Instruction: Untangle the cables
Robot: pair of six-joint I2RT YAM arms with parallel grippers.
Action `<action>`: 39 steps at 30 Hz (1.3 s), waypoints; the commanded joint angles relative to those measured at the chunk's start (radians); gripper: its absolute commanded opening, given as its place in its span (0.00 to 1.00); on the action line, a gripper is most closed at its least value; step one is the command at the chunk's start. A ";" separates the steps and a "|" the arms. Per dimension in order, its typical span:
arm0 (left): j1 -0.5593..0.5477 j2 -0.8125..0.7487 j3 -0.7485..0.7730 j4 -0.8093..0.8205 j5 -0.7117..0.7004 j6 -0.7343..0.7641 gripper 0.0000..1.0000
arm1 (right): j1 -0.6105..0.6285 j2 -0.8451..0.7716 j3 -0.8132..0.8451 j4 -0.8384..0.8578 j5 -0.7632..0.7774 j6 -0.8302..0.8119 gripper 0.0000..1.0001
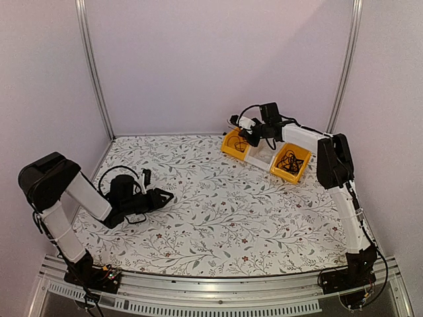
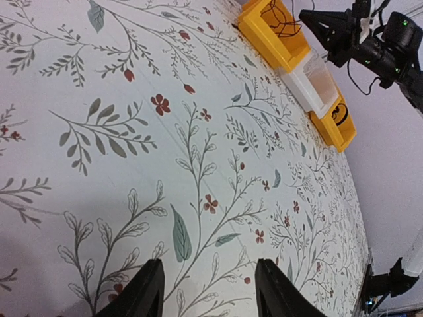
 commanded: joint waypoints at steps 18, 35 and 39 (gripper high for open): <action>-0.016 0.065 0.041 0.028 0.015 -0.015 0.47 | 0.017 -0.117 -0.066 -0.037 0.097 0.126 0.50; -0.021 -0.045 0.045 -0.069 -0.006 0.052 0.47 | 0.015 -0.223 -0.135 -0.043 0.063 0.301 0.55; -0.022 -0.165 0.092 -0.244 -0.066 0.157 0.47 | 0.013 -0.345 -0.261 -0.012 0.040 0.349 0.59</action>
